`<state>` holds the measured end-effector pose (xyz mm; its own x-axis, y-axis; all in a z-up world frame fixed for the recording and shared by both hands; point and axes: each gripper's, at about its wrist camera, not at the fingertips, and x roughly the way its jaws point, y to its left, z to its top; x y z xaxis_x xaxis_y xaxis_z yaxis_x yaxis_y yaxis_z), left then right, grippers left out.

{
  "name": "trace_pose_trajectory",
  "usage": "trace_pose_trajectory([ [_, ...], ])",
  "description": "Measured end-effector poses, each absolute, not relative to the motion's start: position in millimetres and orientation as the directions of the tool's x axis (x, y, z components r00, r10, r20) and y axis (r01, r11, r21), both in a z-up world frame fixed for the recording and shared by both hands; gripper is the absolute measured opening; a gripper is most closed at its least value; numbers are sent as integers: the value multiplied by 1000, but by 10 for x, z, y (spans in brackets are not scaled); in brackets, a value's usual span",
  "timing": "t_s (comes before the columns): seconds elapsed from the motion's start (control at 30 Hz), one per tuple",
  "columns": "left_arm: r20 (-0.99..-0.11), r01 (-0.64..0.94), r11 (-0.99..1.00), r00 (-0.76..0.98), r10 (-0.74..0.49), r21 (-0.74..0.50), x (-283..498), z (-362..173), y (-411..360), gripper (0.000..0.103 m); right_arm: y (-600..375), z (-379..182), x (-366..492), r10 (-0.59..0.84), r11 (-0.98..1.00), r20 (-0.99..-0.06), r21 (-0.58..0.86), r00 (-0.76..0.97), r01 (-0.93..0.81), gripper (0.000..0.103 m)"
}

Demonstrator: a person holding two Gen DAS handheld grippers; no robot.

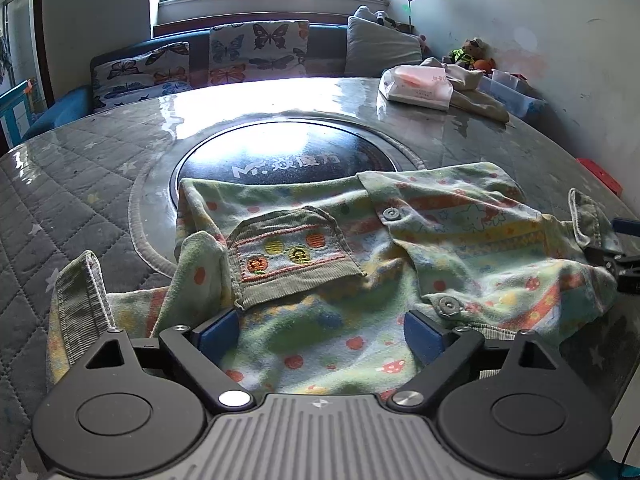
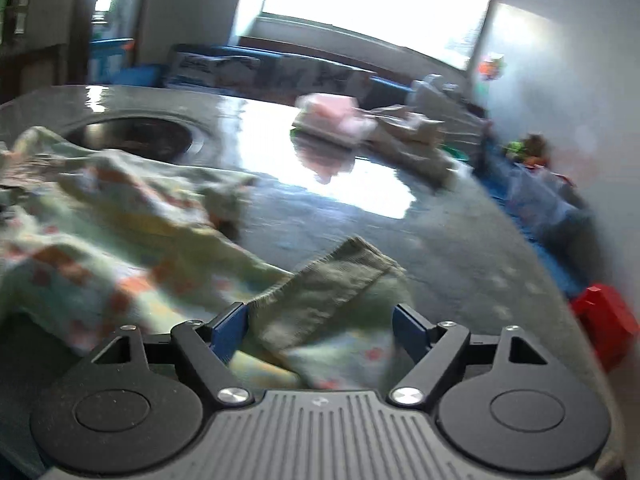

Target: Fold clothes

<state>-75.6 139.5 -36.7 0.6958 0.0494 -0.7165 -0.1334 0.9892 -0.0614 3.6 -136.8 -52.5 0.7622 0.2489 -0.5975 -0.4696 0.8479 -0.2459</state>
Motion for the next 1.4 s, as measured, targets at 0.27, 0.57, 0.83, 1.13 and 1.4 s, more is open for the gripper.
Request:
trace_pose_trajectory([
  [0.27,-717,-127,990,696,48,-57,-742,-382,1374,97,-2006,-503,165,-22,955,-574,-255,819,-154,87],
  [0.57,-721,-133,990,691,59,-46,-718,-398,1346,99,-1833,-347,50,174,938,-550,-160,817,-307,101],
  [0.83,-724,-137,990,687,67,-38,-709,-403,1333,100,-1276,-561,95,223,861,-580,-259,784,-437,103],
  [1.13,-722,-133,990,688,65,-37,-710,-409,1332,102,-1741,-582,152,-46,904,-494,-391,869,-175,103],
  [1.4,-722,-130,991,689,64,-36,-715,-410,1343,103,-2075,-481,117,-68,946,-523,-304,850,-112,103],
])
